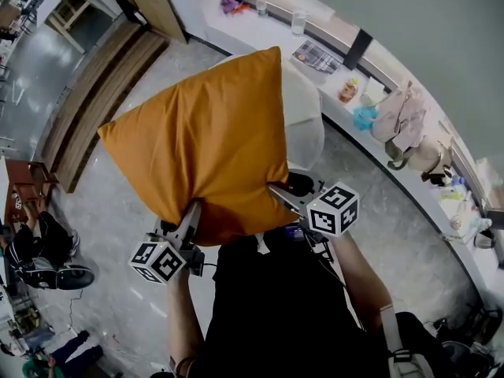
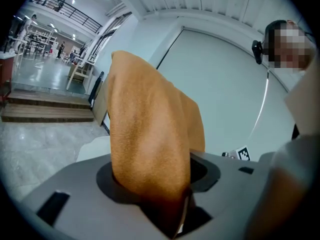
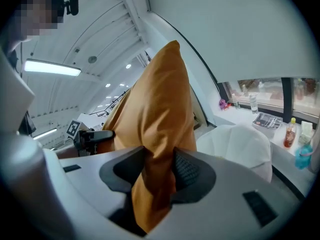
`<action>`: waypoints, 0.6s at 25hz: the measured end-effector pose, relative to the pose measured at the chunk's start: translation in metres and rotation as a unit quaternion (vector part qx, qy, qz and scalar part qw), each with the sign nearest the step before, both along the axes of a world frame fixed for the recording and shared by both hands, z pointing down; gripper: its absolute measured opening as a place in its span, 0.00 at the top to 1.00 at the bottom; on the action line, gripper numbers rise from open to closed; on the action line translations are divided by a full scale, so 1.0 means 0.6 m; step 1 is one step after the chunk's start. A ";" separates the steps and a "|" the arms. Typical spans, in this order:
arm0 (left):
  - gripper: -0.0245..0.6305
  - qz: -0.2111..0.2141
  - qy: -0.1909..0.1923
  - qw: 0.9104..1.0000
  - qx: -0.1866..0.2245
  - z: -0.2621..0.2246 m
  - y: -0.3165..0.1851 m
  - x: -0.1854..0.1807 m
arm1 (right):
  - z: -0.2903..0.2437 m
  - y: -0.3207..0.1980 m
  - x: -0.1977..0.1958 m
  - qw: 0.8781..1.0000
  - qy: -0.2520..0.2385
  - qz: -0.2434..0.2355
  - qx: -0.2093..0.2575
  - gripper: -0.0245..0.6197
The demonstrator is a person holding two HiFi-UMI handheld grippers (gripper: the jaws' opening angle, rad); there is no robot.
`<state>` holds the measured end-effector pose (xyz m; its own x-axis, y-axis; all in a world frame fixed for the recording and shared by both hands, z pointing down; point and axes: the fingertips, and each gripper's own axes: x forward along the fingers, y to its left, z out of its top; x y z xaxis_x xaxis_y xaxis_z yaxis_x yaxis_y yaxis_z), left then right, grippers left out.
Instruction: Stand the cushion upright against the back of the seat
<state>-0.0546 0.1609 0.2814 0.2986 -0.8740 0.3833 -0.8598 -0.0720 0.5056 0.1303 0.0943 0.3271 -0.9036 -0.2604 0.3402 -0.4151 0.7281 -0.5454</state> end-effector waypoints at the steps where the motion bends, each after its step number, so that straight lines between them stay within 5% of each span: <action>1: 0.61 -0.003 0.000 1.000 -0.004 0.003 0.000 -0.005 | 0.003 -0.001 -0.006 1.000 0.000 -0.003 -0.003 0.68; 15: 0.61 0.019 -0.027 0.998 0.046 -0.021 -0.103 -0.052 | -0.011 -0.099 -0.057 1.000 0.011 -0.006 0.022 0.68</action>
